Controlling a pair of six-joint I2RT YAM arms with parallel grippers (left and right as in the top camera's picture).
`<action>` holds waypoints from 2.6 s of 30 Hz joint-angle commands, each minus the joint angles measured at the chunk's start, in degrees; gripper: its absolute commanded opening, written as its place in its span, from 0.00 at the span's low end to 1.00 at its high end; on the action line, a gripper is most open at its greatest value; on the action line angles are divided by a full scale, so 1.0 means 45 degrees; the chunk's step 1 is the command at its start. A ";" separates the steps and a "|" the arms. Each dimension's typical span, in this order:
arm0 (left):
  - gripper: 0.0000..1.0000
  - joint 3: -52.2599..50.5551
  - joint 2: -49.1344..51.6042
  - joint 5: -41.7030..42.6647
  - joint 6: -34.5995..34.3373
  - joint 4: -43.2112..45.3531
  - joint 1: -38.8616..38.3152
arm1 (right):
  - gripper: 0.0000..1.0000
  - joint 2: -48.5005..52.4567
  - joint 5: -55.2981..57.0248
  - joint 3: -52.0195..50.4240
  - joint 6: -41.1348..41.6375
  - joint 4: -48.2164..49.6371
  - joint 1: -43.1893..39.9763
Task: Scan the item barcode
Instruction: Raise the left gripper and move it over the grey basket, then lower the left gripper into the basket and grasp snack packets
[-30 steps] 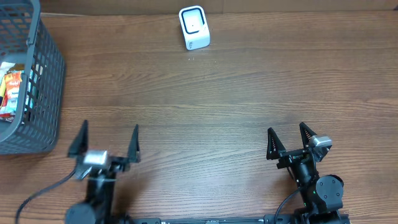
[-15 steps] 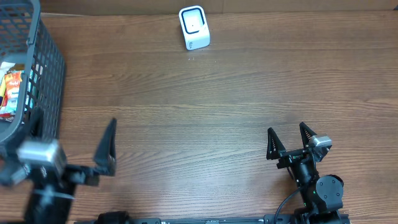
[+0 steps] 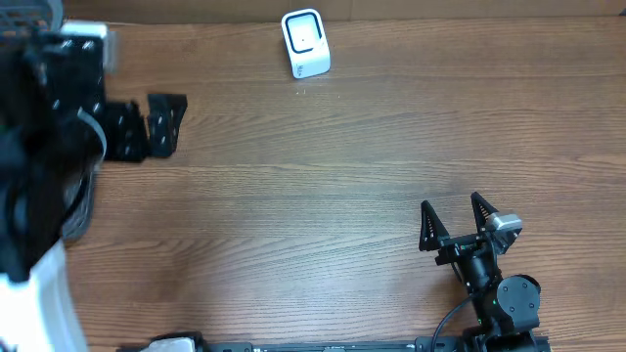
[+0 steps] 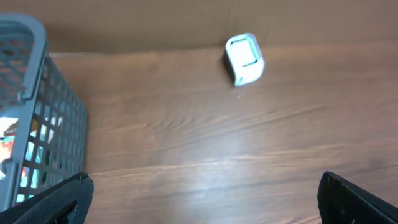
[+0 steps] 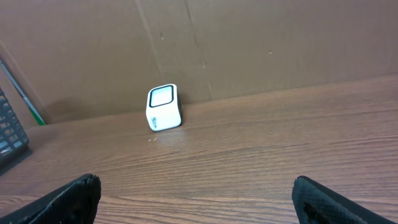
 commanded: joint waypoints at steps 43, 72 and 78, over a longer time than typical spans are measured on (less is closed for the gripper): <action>0.99 0.0403 0.8704 0.2147 0.5236 0.3104 0.9248 | 1.00 -0.0151 0.0078 -0.0136 0.0083 0.0034 -0.0049; 0.99 0.0316 1.1924 -0.0272 0.4541 0.3589 0.8053 | 1.00 -0.0151 0.0073 -0.0136 0.0083 0.0034 -0.0049; 1.00 0.0083 1.1944 -0.0219 0.4473 0.3502 0.8043 | 1.00 -0.0151 0.0078 -0.0136 0.0083 0.0034 -0.0049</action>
